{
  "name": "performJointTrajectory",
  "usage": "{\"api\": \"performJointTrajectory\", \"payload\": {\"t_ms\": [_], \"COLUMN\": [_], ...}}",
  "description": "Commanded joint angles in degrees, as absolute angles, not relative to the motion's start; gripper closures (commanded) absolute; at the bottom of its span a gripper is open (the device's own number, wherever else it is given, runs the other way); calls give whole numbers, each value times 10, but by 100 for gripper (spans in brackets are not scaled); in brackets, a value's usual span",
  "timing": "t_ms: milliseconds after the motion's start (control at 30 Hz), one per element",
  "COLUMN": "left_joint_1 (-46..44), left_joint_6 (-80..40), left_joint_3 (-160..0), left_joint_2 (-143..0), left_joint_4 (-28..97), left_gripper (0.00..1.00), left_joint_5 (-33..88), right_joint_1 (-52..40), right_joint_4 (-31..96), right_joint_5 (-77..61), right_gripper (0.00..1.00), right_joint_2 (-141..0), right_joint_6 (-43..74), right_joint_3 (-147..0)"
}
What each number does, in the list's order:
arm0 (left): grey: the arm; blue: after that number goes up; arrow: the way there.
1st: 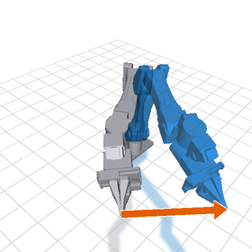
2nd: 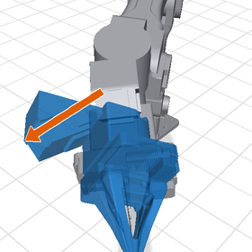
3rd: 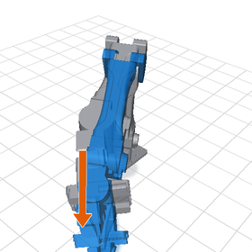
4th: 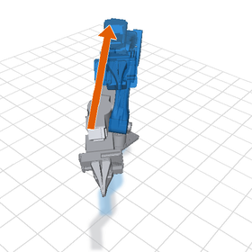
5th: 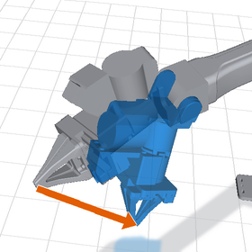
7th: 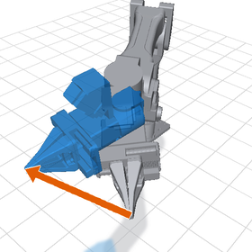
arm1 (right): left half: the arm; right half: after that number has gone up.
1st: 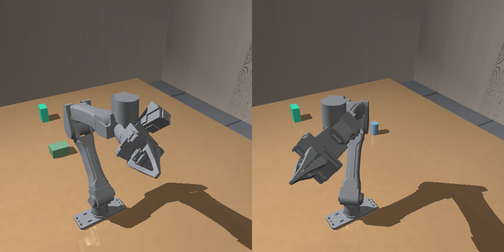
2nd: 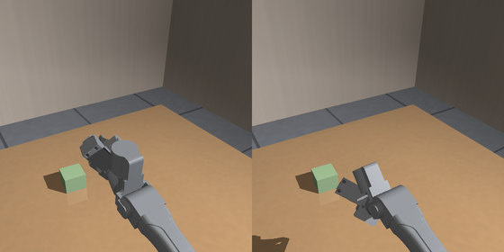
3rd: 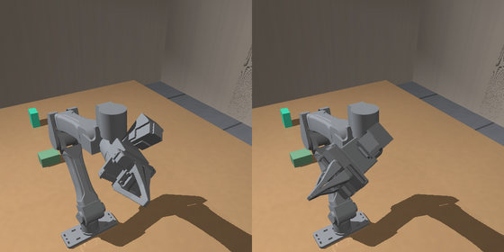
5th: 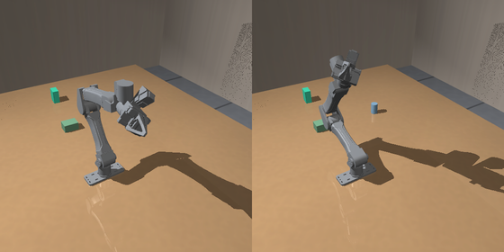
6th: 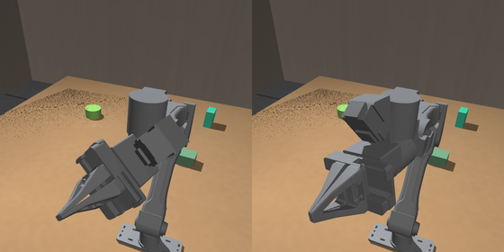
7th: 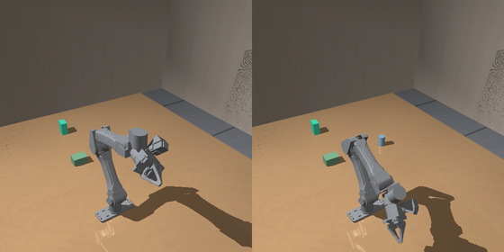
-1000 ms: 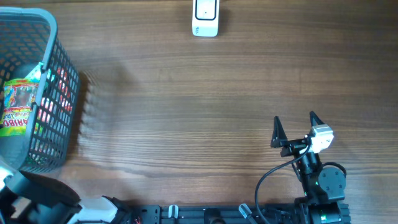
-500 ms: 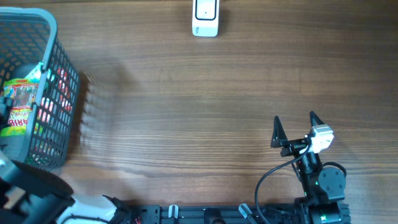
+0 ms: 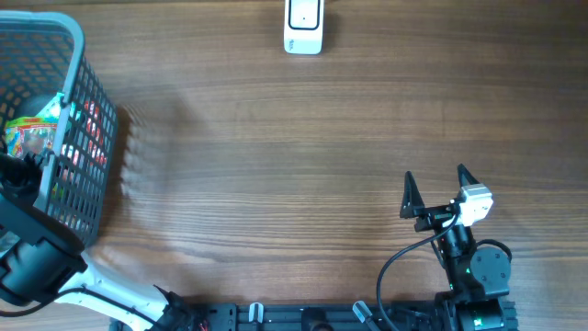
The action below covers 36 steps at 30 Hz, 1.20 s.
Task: Scan the item barcode
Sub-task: 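Reach into the basket with the left gripper and grasp the green-lidded jar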
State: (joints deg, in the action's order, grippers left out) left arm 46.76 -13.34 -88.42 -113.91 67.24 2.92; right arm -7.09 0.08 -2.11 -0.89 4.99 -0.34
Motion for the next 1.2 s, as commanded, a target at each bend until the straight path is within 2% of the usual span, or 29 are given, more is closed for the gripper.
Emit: {"api": "performJointTrajectory", "payload": {"t_ms": [0, 200, 533, 733, 1167], "left_joint_1": [467, 467, 467, 467, 468], "left_joint_6": [-120, -120, -154, -154, -139], "left_joint_3": [-880, -905, -1060, -1059, -987], "left_joint_2": [-1137, -1137, -1127, -1123, -1123], "left_joint_4": [681, 709, 853, 900, 883], "left_gripper": [0, 0, 0, 0, 0], "left_joint_5": [29, 24, -42, -42, -42], "right_joint_1": [-73, -73, -73, -73, -73], "right_joint_4": [-1, -1, -1, -1, -1], "right_joint_5": [-26, -26, -26, -26, -26], "right_gripper": [0, 0, 0, 0, 0], "right_joint_2": [-6, -6, -6, -6, -6], "right_joint_6": [45, 45, 45, 45, 45], "right_joint_3": [-3, -3, -3, -3, -3]}}
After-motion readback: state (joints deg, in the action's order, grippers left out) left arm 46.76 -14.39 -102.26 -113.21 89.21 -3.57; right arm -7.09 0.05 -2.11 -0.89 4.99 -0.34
